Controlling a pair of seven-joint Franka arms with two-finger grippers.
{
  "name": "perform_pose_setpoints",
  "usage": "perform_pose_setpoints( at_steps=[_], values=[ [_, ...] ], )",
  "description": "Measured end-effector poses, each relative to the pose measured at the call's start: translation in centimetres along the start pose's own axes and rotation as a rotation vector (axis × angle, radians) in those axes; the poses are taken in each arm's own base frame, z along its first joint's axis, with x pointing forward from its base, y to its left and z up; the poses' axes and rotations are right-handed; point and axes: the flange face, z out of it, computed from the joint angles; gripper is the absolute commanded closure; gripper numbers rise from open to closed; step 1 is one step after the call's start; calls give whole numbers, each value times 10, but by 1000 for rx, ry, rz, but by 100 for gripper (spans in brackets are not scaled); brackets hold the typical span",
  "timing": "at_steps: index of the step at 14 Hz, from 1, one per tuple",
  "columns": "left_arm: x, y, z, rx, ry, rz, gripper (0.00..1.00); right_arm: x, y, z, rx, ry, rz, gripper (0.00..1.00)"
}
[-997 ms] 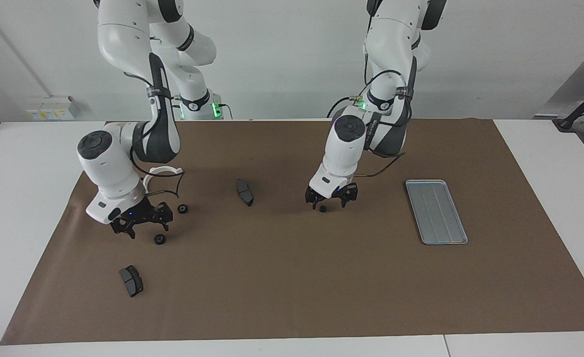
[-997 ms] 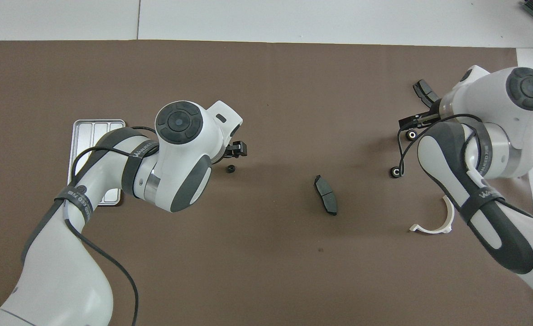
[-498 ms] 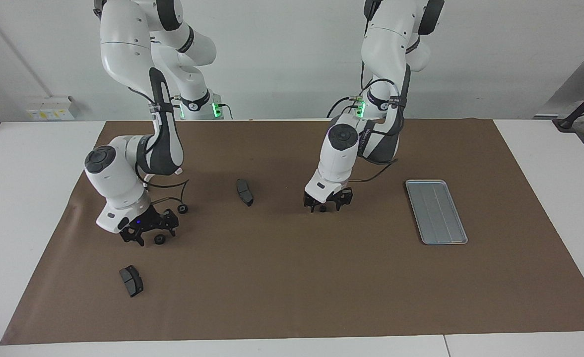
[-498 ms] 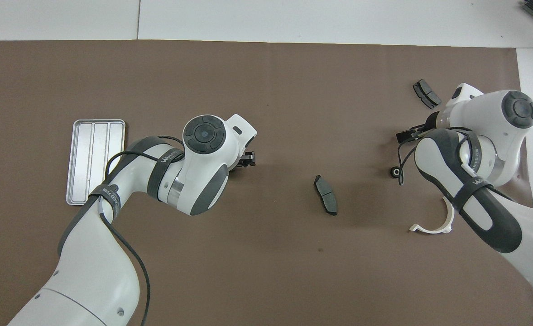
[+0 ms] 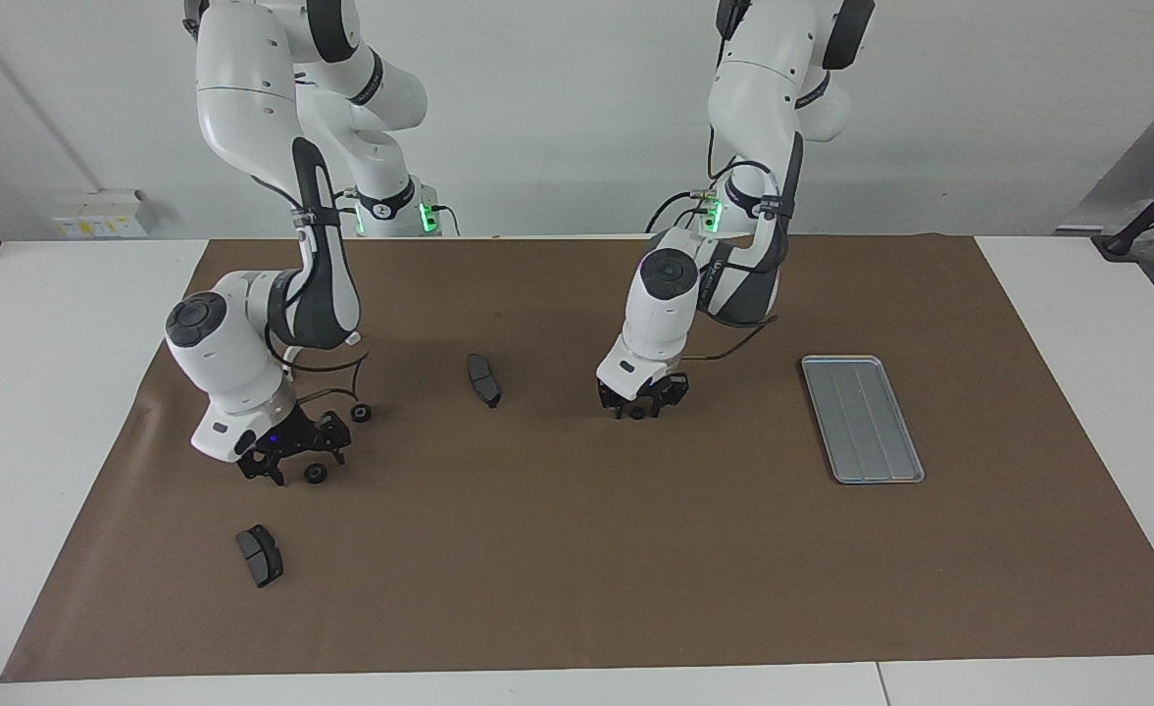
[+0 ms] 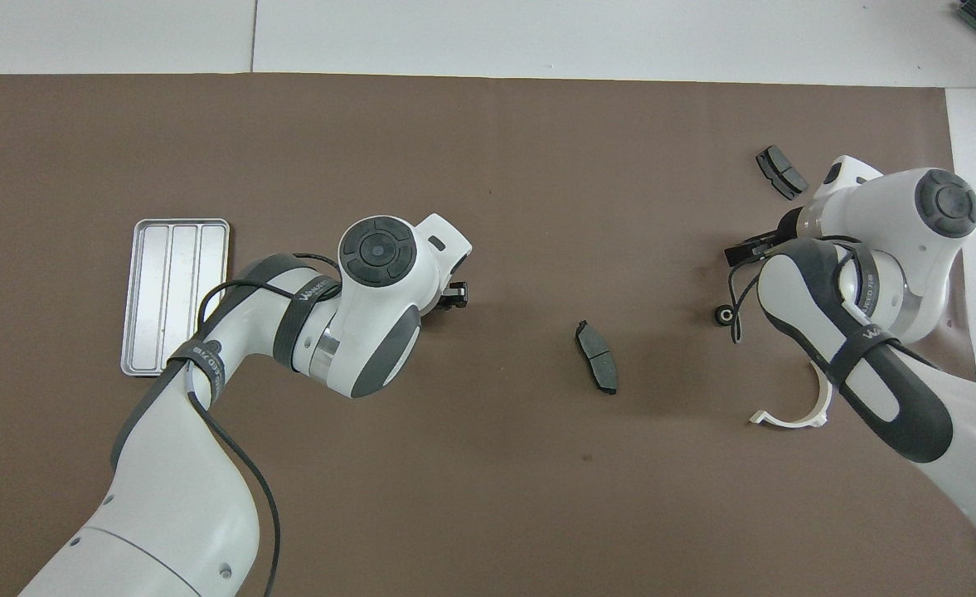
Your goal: Pick bearing gear from pile to tray
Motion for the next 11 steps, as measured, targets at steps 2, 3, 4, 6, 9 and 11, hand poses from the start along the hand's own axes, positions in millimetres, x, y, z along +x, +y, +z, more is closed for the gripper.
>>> perform_pose_setpoints(
  at_steps=[2,3,4,6,9,11],
  values=[
    [0,-3,-2,3,2,-3,61,-2,-1,2,2,-6,0,1],
    [-1,-2,-2,2,3,0,65,-4,-1,4,4,-11,1,5],
    [-1,-3,-3,4,3,1,69,-5,-2,6,6,-13,1,12],
    [-2,-3,-3,5,3,2,79,-5,-2,5,5,-12,1,32],
    [-2,-4,-4,6,3,2,91,-4,-1,0,2,-6,1,66],
    [-2,-4,-4,6,3,2,99,-2,-5,-2,4,-3,-5,100]
  ],
)
